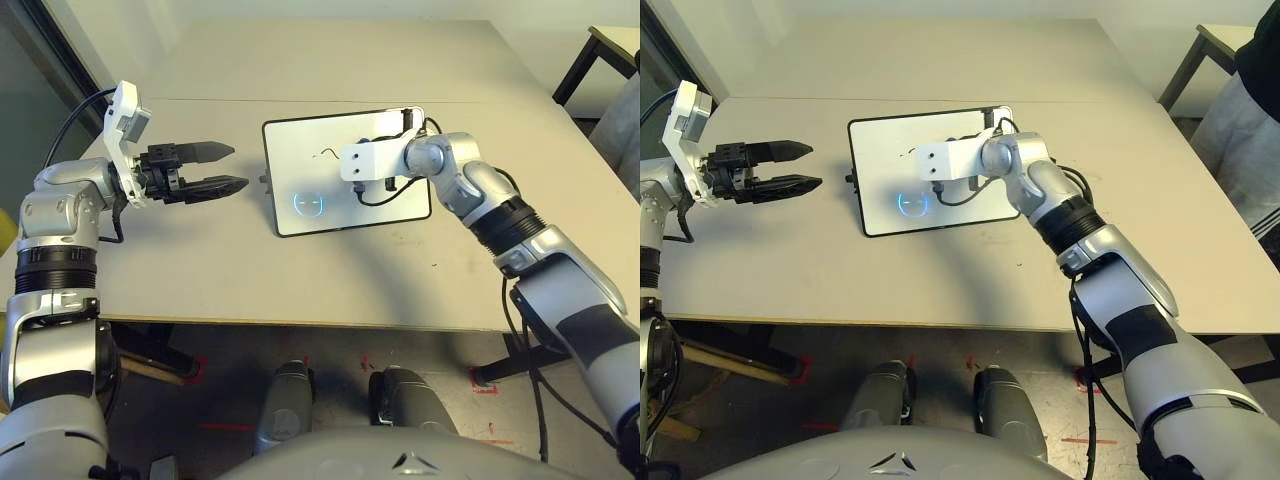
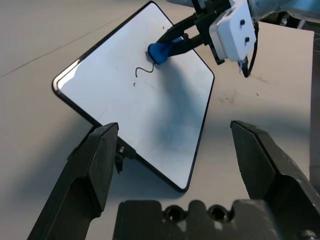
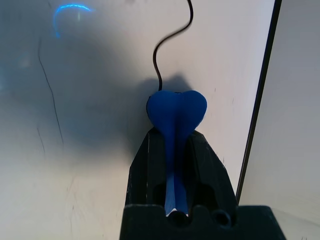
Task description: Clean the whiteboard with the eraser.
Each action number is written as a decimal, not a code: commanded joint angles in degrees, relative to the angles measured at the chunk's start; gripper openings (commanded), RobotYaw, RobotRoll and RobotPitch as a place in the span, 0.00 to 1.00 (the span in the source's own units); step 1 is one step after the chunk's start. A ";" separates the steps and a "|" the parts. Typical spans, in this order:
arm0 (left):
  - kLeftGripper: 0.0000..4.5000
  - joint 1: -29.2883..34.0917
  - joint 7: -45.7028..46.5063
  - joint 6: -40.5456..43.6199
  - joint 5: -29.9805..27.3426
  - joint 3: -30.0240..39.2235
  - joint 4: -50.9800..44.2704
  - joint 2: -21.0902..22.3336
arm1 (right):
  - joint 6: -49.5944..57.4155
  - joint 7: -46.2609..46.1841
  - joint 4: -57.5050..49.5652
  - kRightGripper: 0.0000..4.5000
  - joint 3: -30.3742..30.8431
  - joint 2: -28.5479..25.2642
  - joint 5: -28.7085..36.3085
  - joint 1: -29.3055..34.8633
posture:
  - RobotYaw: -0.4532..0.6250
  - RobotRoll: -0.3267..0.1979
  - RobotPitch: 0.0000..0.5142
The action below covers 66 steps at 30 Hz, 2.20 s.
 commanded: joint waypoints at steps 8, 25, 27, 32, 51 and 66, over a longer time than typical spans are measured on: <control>1.00 1.08 1.12 0.46 -1.08 0.40 -2.10 0.05 | -0.99 -0.36 2.96 0.07 2.74 4.73 -1.09 -2.85 | 0.74 0.62 0.07; 1.00 1.77 2.05 0.42 -1.94 0.70 -2.91 0.22 | -2.48 -1.44 7.36 0.07 4.49 7.95 -2.03 -5.64 | 0.75 0.62 0.06; 1.00 1.60 1.96 0.35 -1.98 0.56 -2.71 0.21 | -2.31 -1.15 7.37 0.07 4.40 7.16 -2.09 -5.43 | 0.75 0.62 0.06; 1.00 0.95 1.68 0.00 -1.75 0.06 -1.87 -0.08 | -1.14 0.24 6.71 0.07 3.61 4.11 -1.84 -4.47 | 0.72 0.62 0.07; 1.00 -1.33 0.49 -1.12 -0.90 -1.30 0.84 -0.49 | 0.96 4.06 3.40 0.07 1.67 -4.65 -1.33 -1.00 | 0.70 0.62 0.07; 1.00 -1.44 0.57 -1.00 -1.01 -1.40 0.78 -0.58 | 0.54 4.60 6.91 0.07 3.95 4.04 -1.95 -6.08 | 0.71 0.62 0.06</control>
